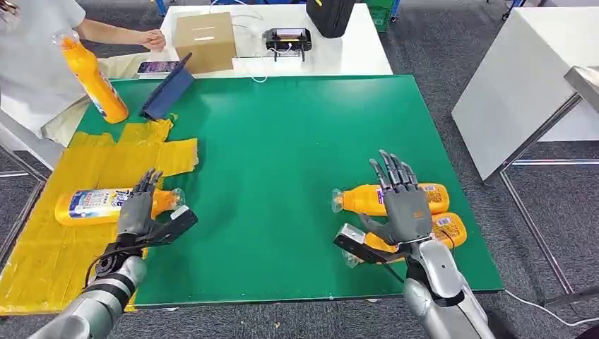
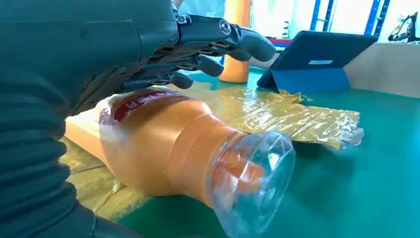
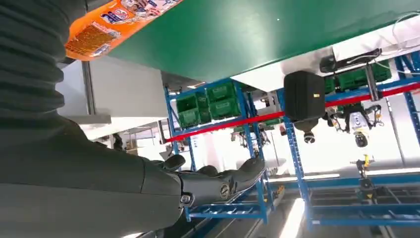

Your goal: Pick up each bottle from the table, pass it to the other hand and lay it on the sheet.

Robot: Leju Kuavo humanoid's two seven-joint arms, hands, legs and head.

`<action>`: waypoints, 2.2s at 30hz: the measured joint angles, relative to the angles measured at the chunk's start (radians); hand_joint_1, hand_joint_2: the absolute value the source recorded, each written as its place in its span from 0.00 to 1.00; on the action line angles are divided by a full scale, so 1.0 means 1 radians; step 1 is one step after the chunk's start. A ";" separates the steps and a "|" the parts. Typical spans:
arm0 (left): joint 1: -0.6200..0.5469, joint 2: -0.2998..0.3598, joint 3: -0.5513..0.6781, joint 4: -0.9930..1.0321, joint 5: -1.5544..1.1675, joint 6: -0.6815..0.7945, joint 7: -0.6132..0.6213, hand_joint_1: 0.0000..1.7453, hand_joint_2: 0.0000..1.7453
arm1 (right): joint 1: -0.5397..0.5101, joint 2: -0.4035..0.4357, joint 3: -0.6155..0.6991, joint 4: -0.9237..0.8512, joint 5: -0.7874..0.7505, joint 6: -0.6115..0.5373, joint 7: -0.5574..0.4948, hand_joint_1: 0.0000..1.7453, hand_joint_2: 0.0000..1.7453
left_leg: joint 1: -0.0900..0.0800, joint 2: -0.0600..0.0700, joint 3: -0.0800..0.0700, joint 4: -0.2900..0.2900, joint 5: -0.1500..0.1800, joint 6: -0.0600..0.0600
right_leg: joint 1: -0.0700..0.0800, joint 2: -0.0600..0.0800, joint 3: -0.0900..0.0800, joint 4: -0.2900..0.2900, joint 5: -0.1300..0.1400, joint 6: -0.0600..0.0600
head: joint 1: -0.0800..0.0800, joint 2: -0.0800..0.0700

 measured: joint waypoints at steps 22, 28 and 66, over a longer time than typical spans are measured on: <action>0.496 -0.155 -0.027 -1.070 0.959 -0.717 -0.308 0.00 1.00 | -0.272 -0.070 -0.090 0.545 0.039 0.152 -0.010 0.00 1.00 | -0.001 0.000 -0.001 0.000 -0.001 0.002 | -0.001 0.000 0.000 -0.001 0.000 0.001 | -0.001 0.000; 0.509 -0.158 -0.042 -1.109 0.957 -0.716 -0.307 0.00 1.00 | -0.295 -0.062 -0.090 0.633 0.042 0.149 -0.014 0.00 1.00 | -0.002 0.000 -0.001 0.000 -0.001 0.002 | -0.002 0.000 0.001 0.000 0.000 0.001 | 0.000 0.000; 0.437 -0.157 -0.190 -1.081 1.015 -0.745 -0.318 0.00 1.00 | -0.530 0.035 -0.053 1.043 0.029 0.156 -0.108 1.00 1.00 | -0.002 0.000 0.002 0.000 0.000 0.003 | -0.002 0.000 0.003 -0.001 0.001 0.002 | 0.000 0.000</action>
